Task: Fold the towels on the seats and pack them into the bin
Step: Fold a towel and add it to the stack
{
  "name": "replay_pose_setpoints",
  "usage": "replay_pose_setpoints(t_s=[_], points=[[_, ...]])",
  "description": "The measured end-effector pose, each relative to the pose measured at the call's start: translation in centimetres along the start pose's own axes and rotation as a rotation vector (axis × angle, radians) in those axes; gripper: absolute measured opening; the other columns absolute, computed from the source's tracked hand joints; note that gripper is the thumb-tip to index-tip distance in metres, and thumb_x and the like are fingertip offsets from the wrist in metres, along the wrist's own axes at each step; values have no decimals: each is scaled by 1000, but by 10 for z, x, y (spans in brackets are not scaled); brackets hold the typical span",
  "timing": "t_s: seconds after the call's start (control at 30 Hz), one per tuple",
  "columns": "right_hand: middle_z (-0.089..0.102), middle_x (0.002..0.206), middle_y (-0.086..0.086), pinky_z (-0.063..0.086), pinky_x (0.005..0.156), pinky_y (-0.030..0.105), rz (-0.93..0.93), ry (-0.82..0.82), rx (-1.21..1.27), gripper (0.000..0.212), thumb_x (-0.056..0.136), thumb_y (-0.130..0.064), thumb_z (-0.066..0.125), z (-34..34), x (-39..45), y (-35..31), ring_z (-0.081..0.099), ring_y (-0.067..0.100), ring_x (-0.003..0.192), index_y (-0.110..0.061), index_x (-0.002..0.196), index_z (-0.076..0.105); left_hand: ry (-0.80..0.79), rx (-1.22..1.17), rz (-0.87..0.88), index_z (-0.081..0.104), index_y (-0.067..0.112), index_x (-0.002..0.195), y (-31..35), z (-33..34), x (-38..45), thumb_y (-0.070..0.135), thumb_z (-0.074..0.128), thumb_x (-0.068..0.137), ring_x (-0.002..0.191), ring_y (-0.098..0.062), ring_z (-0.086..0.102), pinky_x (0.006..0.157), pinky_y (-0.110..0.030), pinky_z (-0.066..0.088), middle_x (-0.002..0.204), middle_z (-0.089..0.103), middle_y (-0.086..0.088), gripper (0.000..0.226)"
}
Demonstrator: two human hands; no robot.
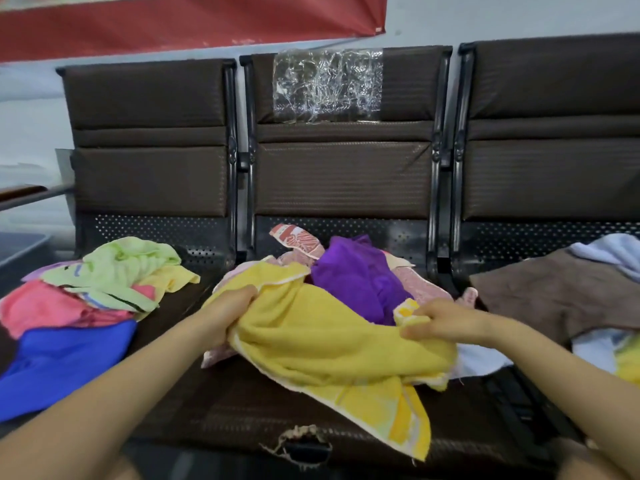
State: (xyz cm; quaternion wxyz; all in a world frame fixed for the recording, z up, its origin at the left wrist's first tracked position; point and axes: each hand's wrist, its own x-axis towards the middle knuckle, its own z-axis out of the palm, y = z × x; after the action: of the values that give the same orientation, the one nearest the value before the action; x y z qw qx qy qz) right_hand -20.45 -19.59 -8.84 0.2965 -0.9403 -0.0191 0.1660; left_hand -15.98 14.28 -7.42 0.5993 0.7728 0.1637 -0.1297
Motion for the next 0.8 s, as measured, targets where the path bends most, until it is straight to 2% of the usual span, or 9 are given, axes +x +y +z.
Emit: replay_pose_setpoints(t_s=[0.1, 0.17, 0.27, 0.4, 0.53, 0.6, 0.67, 0.73, 0.8], points=[[59, 92, -9, 40, 71, 15, -97, 61, -74, 10, 88, -25, 65, 11, -2, -11, 57, 7, 88, -28, 90, 57, 50, 166, -56, 55, 4, 115, -20, -12, 12, 27, 39, 91, 92, -31, 54, 79, -37, 40, 92, 54, -14, 36], [61, 96, -8, 42, 73, 11, -205, 273, 107, 25, 88, -9, 62, 14, 2, -21, 58, 8, 90, -28, 104, 58, 40, 181, -79, 56, 11, 104, -27, -19, 19, 38, 37, 88, 88, -28, 54, 79, -37, 41, 96, 57, -14, 37], [66, 92, -10, 47, 81, 21, -316, 465, 344, 19, 90, -4, 59, 19, 19, -48, 62, 10, 87, -20, 98, 66, 123, 262, 151, 58, 11, 94, -23, -18, 26, 43, 42, 90, 86, -25, 52, 79, -36, 40, 91, 55, -6, 36], [62, 81, 0, 47, 68, 22, -165, 233, 570, 17, 97, -19, 54, 46, 53, -92, 57, 13, 73, -15, 84, 64, 149, 399, 543, 63, 15, 95, -8, 7, 18, 41, 48, 96, 83, -14, 54, 67, -29, 37, 83, 58, 9, 30], [61, 85, -3, 41, 65, 20, -94, 120, 346, 26, 90, -38, 63, 76, 70, -101, 54, 8, 77, -12, 91, 66, 95, 627, 640, 61, 19, 84, -13, 25, 31, 39, 57, 92, 76, -13, 51, 70, -29, 35, 76, 56, 7, 22], [59, 80, 1, 40, 63, 25, -77, 99, 412, 19, 89, -32, 65, 81, 72, -95, 53, 11, 73, -14, 83, 62, 80, 574, 641, 49, 17, 68, -13, 26, 35, 33, 54, 95, 69, -17, 45, 64, -31, 32, 66, 47, 3, 32], [61, 79, 6, 43, 67, 29, -93, 111, 604, 16, 90, -25, 65, 76, 68, -92, 55, 17, 74, -13, 79, 62, 106, 430, 603, 56, 18, 78, -3, 23, 30, 31, 46, 99, 81, -17, 48, 68, -25, 35, 79, 53, 4, 26], [68, 90, 9, 51, 79, 36, -130, 272, 855, 10, 91, -19, 62, 59, 60, -93, 60, 22, 83, -13, 85, 66, 162, 154, 529, 63, 20, 104, 14, 15, 22, 33, 39, 101, 97, -16, 53, 84, -28, 40, 102, 59, 5, 28], [68, 90, 6, 51, 80, 35, -192, 496, 1115, 10, 94, -16, 57, 28, 46, -96, 61, 19, 81, -14, 89, 66, 191, -209, 467, 64, 21, 96, 35, 6, 8, 30, 41, 99, 90, -14, 56, 82, -34, 43, 100, 63, 1, 25]])
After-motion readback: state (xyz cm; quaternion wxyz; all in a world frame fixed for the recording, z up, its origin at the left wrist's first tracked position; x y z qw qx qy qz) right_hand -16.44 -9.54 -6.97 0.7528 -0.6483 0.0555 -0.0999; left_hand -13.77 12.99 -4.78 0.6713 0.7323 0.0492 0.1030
